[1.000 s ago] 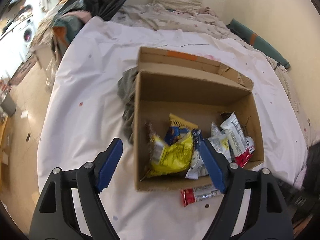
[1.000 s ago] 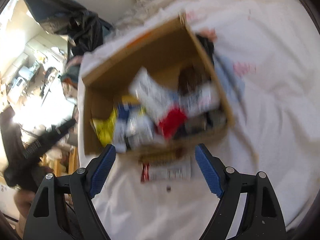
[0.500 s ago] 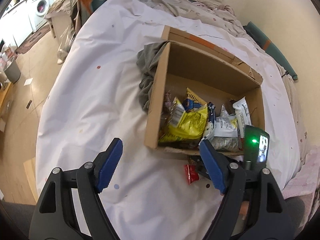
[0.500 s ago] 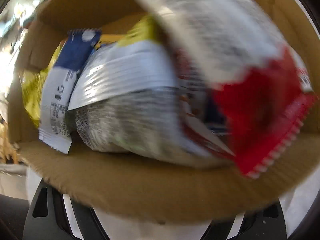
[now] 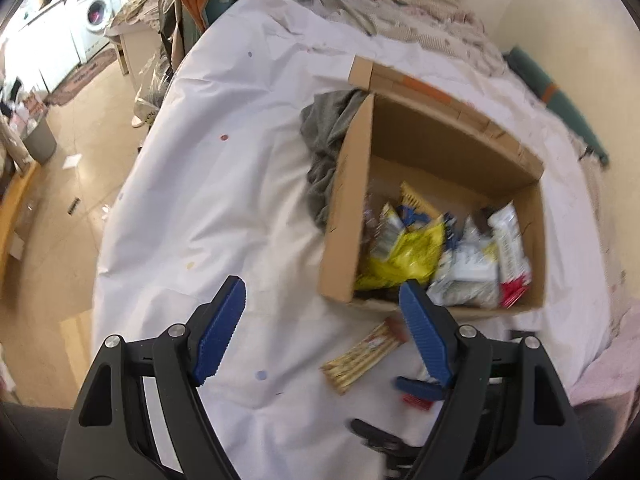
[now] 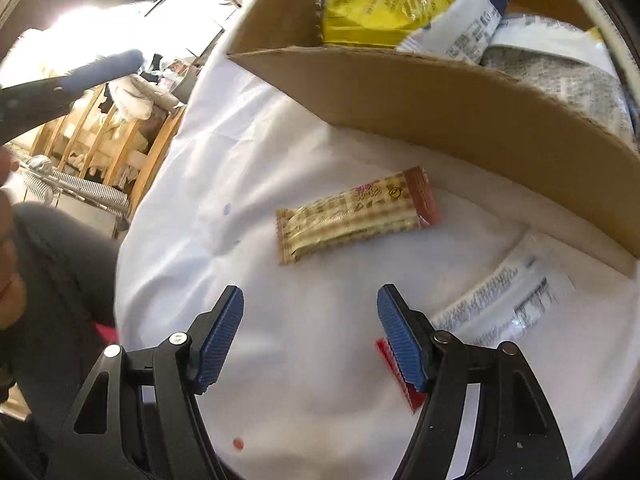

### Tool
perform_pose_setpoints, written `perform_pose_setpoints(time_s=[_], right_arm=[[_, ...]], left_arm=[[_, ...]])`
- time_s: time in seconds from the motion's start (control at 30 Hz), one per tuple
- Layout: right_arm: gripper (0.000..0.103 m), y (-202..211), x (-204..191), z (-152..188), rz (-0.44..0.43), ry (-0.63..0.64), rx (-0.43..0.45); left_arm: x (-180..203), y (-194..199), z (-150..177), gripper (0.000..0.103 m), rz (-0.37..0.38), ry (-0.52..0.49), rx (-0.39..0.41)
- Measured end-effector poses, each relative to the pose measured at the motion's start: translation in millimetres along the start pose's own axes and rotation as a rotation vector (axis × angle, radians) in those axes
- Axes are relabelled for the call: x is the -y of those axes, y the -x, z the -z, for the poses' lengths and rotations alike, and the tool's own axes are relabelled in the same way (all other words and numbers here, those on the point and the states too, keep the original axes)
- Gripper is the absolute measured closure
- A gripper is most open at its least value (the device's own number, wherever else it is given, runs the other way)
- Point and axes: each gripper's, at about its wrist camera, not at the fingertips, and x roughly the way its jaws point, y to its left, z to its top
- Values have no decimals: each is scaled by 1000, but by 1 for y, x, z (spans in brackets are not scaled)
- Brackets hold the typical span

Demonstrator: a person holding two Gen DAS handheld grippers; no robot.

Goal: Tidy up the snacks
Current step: 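Grasp the checkered wafer bar with the left tool while the right tool grasps the white-red bar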

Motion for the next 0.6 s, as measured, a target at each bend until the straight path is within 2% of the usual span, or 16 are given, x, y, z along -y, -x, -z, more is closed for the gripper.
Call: perform_pose_setpoints(time_s=[0.07, 0.13, 0.2, 0.27, 0.33, 0.43, 0.53, 0.57, 0.6], right_arm=[[31, 22, 13, 2, 37, -70, 64], [31, 52, 40, 10, 41, -236, 163], [31, 73, 70, 22, 104, -410, 230], [31, 78, 90, 28, 144, -532, 230], [36, 67, 106, 31, 120, -615, 190], [40, 46, 106, 26, 100, -637, 145], [40, 38, 102, 8, 167, -565, 122], [41, 35, 99, 5, 192, -546, 117], [48, 32, 97, 1, 240, -517, 109]], left_arm=[[-1, -10, 5, 26, -19, -40, -56], [4, -21, 12, 26, -13, -89, -111], [16, -31, 21, 27, -21, -168, -150], [29, -43, 34, 30, -17, -219, -198], [41, -60, 46, 32, -2, -253, -257], [55, -90, 57, 33, -45, -308, -299], [65, -115, 61, 39, -74, -346, -313], [67, -123, 62, 47, -62, -357, -324], [69, -128, 64, 60, -61, -373, -332]])
